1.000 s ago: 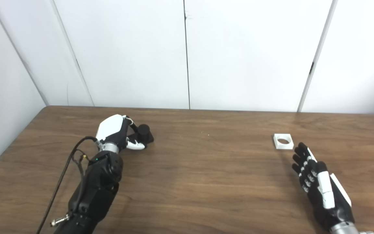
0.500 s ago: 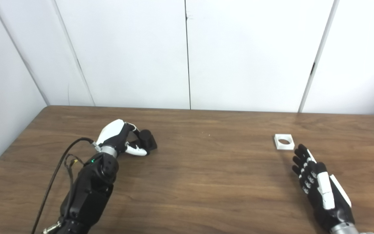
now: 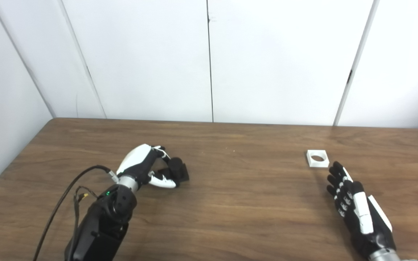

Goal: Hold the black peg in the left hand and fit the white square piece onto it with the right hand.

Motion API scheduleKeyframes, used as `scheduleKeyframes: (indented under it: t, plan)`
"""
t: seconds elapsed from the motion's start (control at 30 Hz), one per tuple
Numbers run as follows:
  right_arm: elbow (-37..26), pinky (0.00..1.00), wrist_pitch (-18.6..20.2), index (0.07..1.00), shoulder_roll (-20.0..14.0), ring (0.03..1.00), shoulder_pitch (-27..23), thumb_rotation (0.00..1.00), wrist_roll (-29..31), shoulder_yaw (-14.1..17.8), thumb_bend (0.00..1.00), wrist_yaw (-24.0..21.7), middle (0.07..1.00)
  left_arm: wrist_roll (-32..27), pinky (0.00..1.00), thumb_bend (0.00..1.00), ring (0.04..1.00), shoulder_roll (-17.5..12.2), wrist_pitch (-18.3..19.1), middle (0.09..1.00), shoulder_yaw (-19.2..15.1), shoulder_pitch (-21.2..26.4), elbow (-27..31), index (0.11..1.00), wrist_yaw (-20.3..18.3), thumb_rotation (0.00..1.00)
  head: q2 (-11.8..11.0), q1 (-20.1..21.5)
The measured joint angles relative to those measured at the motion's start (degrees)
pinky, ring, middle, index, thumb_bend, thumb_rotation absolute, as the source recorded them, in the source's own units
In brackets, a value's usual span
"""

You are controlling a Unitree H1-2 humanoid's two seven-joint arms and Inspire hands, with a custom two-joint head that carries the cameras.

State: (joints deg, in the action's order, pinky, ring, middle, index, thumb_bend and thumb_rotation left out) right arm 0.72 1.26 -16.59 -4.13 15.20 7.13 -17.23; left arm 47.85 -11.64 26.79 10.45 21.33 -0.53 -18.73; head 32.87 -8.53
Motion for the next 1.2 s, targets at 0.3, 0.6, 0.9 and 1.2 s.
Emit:
scheduleKeyframes:
  t: [0.3,0.6,0.9,1.2]
  plan:
    - [-0.45,1.0,1.26,1.0,0.34,1.0,-0.03,1.0,-0.45,-0.59,0.61,0.83,1.0,0.45,0.89,0.5,1.0,-0.85,-0.22,0.948,3.11,-3.11,5.35,0.498,-1.18,0.08,0.53,1.93]
    - [-1.62,1.0,2.13,1.0,1.24,1.0,0.43,1.0,-0.67,-0.92,0.61,1.69,1.0,-0.37,0.94,0.49,1.0,-2.47,-0.25,0.969,6.16,-6.41,11.76,0.499,-4.21,0.08,1.14,3.34]
    - [-2.32,1.0,2.33,1.0,1.56,1.0,0.88,1.0,-0.81,-1.13,0.61,2.39,1.0,-0.18,1.0,0.5,1.0,-2.51,-0.25,0.949,7.99,-7.46,14.29,0.497,-6.16,0.08,1.76,3.78]
    - [-2.92,1.0,2.99,1.0,1.77,1.0,1.02,1.0,-0.81,-1.17,0.61,3.1,1.0,-0.08,1.0,0.5,1.0,-2.53,-0.23,0.951,8.9,-8.38,16.78,0.497,-8.93,0.08,2.55,5.45]
